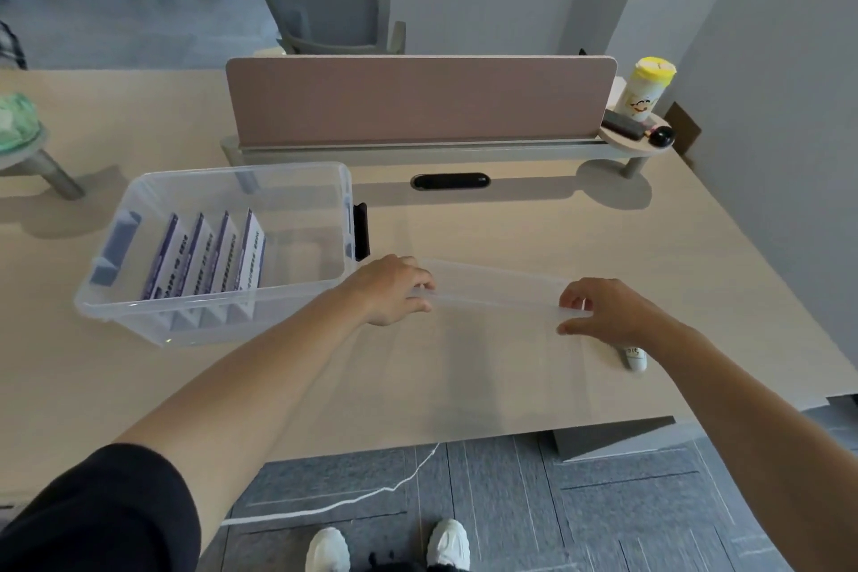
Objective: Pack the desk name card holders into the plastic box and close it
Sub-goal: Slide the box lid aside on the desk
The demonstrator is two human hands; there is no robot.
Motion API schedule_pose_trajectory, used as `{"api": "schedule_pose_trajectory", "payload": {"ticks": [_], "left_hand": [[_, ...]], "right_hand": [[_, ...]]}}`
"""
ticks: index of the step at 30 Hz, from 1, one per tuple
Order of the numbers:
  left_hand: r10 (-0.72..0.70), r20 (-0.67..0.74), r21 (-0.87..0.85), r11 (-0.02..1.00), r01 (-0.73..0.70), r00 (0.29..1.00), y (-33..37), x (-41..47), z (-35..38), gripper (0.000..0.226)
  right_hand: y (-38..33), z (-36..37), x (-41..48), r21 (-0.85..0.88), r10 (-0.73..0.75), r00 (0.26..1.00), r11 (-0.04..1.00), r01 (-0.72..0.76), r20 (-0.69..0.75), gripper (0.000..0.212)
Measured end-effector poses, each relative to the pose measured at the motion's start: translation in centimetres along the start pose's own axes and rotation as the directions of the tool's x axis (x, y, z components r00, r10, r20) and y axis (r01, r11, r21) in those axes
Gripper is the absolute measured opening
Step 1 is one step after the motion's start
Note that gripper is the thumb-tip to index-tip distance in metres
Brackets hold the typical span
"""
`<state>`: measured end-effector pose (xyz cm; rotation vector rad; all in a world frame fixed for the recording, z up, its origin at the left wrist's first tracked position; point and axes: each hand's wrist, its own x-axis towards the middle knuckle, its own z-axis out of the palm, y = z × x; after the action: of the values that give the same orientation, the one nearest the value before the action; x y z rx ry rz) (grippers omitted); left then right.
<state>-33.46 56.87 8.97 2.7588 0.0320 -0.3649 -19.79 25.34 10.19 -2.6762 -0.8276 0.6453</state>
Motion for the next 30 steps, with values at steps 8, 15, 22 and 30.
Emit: {"api": "schedule_pose_trajectory", "payload": {"ticks": [8,15,22,30], "left_hand": [[0.038,-0.010,0.050,0.998,-0.038,0.999,-2.2,1.3,3.0,0.036],[-0.090,0.002,0.186,0.979,0.088,0.996,-3.7,6.3,7.6,0.023],[-0.265,0.021,0.158,0.953,0.259,0.964,-4.5,11.2,12.1,0.024],[-0.337,0.165,-0.093,0.930,0.355,0.927,-5.2,11.7,11.8,0.028]], "right_hand": [[-1.2,3.2,2.6,-0.280,0.155,0.988,0.949,-0.144,0.019,0.029],[1.4,7.5,9.8,-0.328,0.050,0.998,0.944,-0.039,0.025,0.035],[4.5,9.6,16.5,-0.327,-0.004,0.992,0.944,0.045,0.124,0.029],[4.1,8.0,18.5,-0.307,-0.011,0.964,0.947,0.095,0.264,0.029]]}}
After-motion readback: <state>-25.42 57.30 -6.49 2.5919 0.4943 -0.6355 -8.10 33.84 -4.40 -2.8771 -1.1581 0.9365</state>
